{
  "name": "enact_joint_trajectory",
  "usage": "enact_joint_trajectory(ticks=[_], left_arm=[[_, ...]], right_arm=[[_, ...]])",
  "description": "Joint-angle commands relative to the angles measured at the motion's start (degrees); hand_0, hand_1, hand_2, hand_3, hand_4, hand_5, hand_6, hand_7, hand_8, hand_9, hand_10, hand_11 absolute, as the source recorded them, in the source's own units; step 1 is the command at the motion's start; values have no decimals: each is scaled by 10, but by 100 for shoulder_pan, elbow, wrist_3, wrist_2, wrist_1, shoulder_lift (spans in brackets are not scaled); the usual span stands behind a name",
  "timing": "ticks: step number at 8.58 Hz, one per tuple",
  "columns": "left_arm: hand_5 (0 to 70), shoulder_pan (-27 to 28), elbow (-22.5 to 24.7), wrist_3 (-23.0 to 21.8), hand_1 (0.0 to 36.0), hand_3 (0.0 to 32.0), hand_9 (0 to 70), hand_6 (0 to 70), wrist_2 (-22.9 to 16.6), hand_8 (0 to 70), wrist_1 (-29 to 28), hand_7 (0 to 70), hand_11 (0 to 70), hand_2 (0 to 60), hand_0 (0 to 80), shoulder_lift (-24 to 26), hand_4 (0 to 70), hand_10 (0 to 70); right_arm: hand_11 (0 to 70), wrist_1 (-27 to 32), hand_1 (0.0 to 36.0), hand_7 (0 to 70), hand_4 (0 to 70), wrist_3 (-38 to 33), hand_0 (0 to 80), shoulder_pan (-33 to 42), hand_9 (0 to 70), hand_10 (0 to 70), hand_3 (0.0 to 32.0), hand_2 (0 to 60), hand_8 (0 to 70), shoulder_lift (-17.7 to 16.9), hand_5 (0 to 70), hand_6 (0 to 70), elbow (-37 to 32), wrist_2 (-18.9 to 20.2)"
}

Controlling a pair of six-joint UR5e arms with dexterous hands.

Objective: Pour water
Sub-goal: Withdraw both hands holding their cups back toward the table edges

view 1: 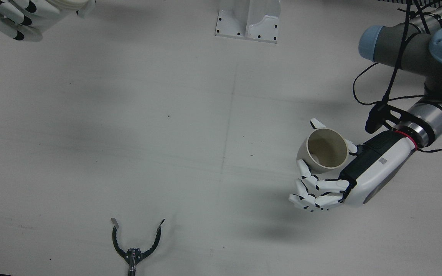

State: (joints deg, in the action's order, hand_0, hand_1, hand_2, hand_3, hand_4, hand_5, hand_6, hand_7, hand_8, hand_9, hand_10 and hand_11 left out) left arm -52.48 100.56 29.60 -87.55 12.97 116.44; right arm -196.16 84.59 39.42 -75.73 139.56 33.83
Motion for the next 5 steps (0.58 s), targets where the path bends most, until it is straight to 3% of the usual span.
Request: enact_joint_trajectory(ticks=[1, 3, 5], left_arm=[[490, -692, -184, -312, 198, 0, 307, 230, 1, 199, -408, 509, 247, 0, 679, -1103, 500, 160], [492, -1052, -317, -420, 205, 0, 300, 230, 1, 195, -593, 503, 250, 0, 708, -1491, 498, 161], [495, -1106, -230, -420, 207, 0, 291, 229, -8, 190, -594, 499, 244, 0, 730, -1607, 502, 157]], right_arm=[[700, -63, 360, 584, 261, -1590, 525, 706, 136, 531, 0, 600, 167, -712, 505, 550, -86, 27], [700, -115, 360, 559, 234, -2311, 521, 988, 114, 512, 0, 600, 150, -863, 475, 531, -488, 89], [700, -115, 360, 545, 212, -3889, 514, 1059, 109, 504, 0, 600, 151, -969, 440, 523, -1269, 89]])
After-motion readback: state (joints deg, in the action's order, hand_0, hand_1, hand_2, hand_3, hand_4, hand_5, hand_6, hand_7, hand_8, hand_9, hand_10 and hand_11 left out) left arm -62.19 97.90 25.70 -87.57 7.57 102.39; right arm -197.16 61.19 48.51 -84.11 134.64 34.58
